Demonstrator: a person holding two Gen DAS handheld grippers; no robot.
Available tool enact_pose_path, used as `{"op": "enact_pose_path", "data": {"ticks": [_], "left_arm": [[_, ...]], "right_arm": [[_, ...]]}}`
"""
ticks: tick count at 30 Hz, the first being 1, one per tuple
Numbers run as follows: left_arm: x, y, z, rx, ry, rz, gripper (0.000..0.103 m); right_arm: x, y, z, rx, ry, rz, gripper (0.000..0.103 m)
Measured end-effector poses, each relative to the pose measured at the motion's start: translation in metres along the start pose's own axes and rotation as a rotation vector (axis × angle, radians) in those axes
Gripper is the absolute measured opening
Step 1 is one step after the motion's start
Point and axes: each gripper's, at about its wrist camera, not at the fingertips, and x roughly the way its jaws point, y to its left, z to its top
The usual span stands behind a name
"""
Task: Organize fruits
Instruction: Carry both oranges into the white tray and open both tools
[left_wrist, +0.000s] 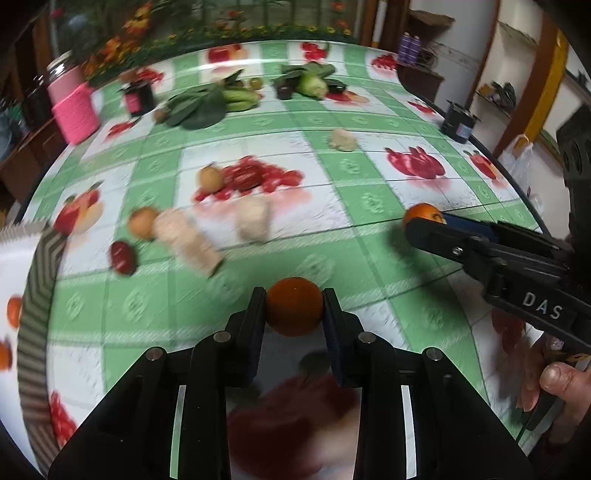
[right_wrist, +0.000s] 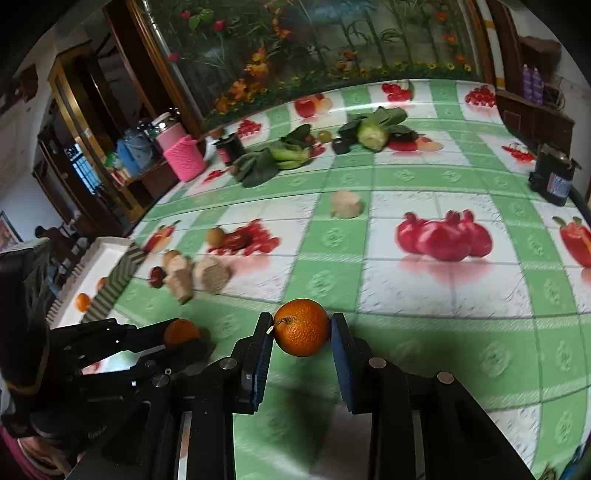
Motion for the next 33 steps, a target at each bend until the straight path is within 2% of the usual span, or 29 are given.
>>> {"op": "enact_pose_path", "data": {"ticks": [6, 15, 24, 33], "left_arm": [[-0.022, 0.033, -0.02, -0.069, -0.015, 0.06, 0.029], [-0.059, 0.074, -0.045, -0.135, -0.061, 0.16, 0.029], [-0.097, 0.127, -0.069, -0.204, -0.115, 0.295, 0.029], [-0.122, 0.172, -0.087, -0.275, -0.149, 0.384, 0.029]], "right_arm": [[0.001, 0.028, -0.011, -0.002, 0.024, 0.058, 0.031], [0.016, 0.087, -0.024, -0.071, 0.068, 0.129, 0.031], [0.035, 0.154, -0.022, -0.153, 0.102, 0.243, 0.031], [0.049, 0.207, -0.02, -0.244, 0.124, 0.288, 0.031]]}}
